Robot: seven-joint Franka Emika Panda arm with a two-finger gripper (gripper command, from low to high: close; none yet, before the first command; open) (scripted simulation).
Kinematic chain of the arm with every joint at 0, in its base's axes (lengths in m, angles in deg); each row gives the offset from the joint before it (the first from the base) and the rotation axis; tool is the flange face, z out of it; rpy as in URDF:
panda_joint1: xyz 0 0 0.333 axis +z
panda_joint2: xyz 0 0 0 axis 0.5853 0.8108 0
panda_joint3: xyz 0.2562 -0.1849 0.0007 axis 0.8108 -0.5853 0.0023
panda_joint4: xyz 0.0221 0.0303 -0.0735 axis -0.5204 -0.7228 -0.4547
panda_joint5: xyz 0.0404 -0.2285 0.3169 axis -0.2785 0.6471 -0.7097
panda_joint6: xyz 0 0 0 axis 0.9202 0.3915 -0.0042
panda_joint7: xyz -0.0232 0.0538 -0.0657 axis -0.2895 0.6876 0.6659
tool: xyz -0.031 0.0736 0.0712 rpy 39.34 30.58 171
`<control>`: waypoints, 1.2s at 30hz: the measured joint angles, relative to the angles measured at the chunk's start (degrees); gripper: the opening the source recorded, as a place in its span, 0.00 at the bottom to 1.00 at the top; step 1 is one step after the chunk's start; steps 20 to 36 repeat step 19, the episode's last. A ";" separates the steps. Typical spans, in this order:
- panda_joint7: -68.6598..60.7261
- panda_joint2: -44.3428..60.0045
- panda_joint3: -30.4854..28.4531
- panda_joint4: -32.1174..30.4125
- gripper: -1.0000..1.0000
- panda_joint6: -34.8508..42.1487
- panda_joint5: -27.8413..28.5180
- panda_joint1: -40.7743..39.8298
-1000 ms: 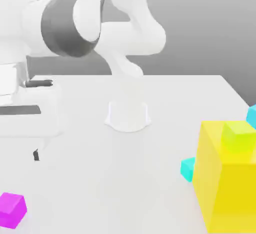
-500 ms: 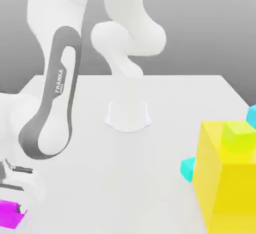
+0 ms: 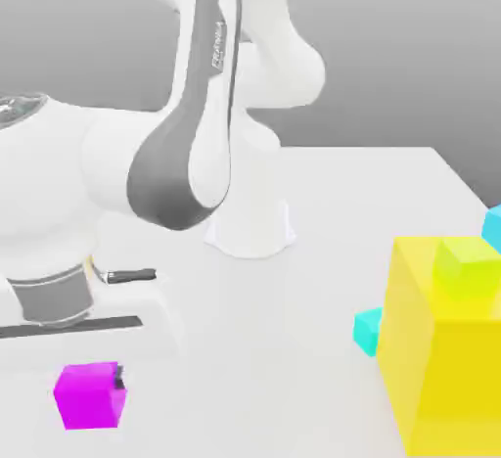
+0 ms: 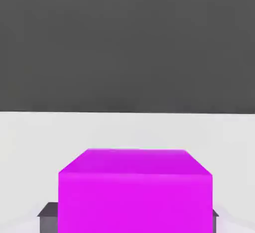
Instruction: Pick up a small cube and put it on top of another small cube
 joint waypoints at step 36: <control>11.90 -18.45 15.15 -2.92 1.00 12.17 14.95 23.42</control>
